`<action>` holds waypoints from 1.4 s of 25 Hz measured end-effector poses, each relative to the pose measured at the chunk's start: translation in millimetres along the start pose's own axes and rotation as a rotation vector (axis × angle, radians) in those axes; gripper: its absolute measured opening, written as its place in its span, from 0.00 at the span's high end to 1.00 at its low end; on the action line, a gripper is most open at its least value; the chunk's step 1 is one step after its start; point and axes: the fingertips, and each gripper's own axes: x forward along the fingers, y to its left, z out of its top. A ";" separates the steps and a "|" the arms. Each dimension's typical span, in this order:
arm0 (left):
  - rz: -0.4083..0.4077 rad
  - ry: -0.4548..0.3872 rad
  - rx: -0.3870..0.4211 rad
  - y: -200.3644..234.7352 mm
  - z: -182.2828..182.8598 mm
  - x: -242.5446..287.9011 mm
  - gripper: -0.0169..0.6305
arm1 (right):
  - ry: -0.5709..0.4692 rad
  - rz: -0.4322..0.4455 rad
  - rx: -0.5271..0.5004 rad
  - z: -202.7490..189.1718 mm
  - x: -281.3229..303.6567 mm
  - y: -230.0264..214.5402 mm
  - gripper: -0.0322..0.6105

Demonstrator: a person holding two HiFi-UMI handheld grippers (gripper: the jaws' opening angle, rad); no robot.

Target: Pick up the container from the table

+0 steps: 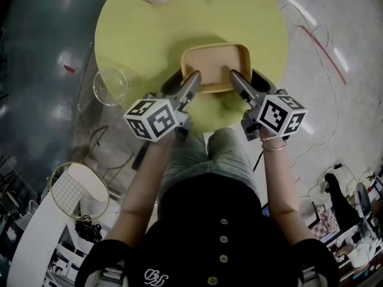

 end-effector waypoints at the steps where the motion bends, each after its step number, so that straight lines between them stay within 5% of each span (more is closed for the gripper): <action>1: -0.003 -0.003 0.005 -2.5 0.5 -1.8 0.68 | -0.005 -0.005 -0.003 -0.7 -2.4 1.5 0.60; 35: -0.090 -0.131 0.135 -77.2 60.2 -51.9 0.68 | -0.159 0.004 -0.173 57.4 -54.0 77.0 0.60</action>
